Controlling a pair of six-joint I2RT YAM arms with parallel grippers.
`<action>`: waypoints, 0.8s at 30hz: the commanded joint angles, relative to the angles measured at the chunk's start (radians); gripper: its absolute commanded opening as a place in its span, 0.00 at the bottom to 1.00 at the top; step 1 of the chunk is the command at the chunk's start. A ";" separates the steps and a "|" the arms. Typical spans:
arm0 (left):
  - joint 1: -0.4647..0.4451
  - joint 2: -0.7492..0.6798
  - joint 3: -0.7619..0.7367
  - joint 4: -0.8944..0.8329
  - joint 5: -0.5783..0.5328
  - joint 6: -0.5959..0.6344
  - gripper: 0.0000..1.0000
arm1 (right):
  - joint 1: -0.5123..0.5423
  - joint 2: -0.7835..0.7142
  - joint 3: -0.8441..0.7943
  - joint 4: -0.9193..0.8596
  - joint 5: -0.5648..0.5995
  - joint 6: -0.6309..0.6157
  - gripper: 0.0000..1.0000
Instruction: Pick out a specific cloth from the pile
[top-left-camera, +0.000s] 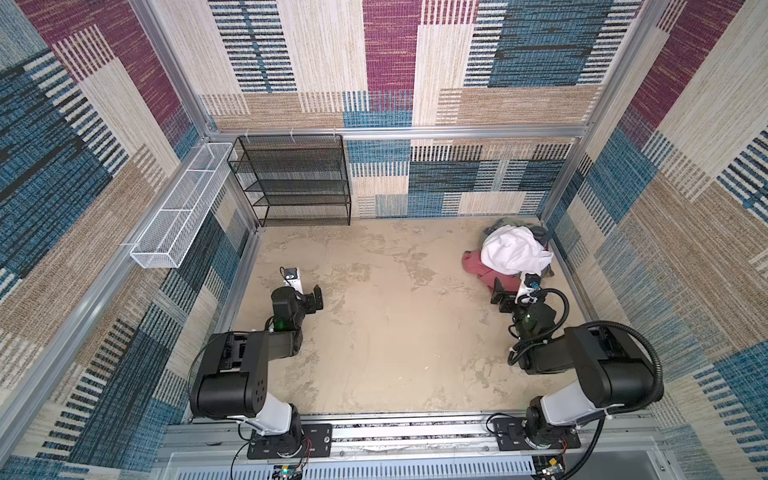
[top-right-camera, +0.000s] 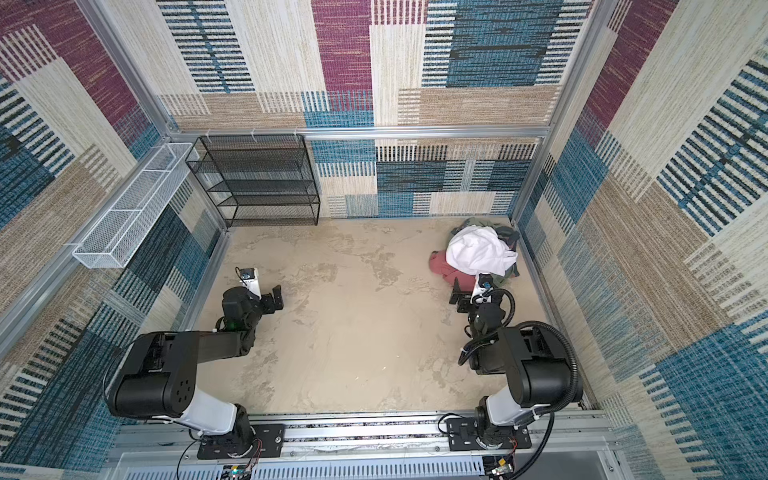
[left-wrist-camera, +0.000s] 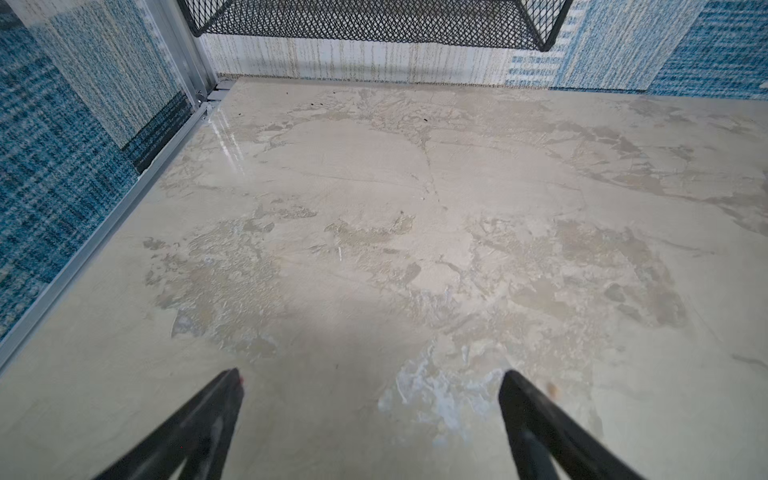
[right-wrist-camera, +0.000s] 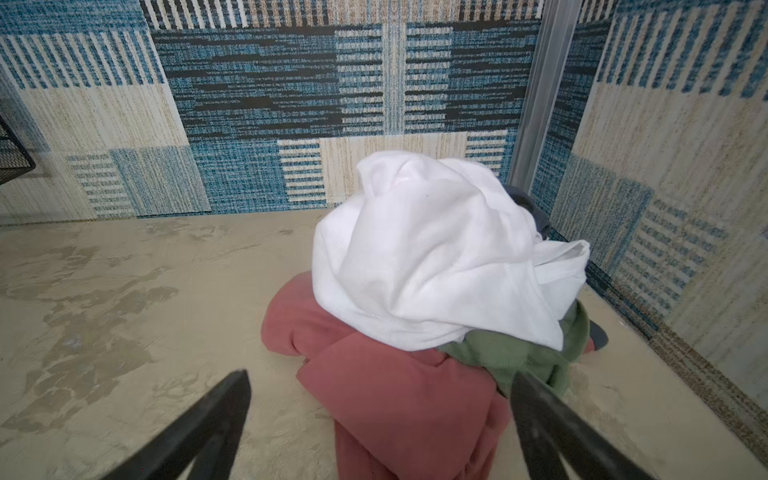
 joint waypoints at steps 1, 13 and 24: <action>0.000 -0.001 -0.001 0.031 0.005 0.017 0.99 | 0.001 -0.003 0.003 0.035 0.000 -0.005 1.00; 0.000 0.000 -0.001 0.031 0.006 0.017 0.99 | 0.000 -0.001 0.004 0.032 -0.003 -0.004 1.00; 0.000 0.001 0.002 0.028 0.005 0.019 1.00 | 0.000 0.001 0.008 0.026 -0.003 -0.004 1.00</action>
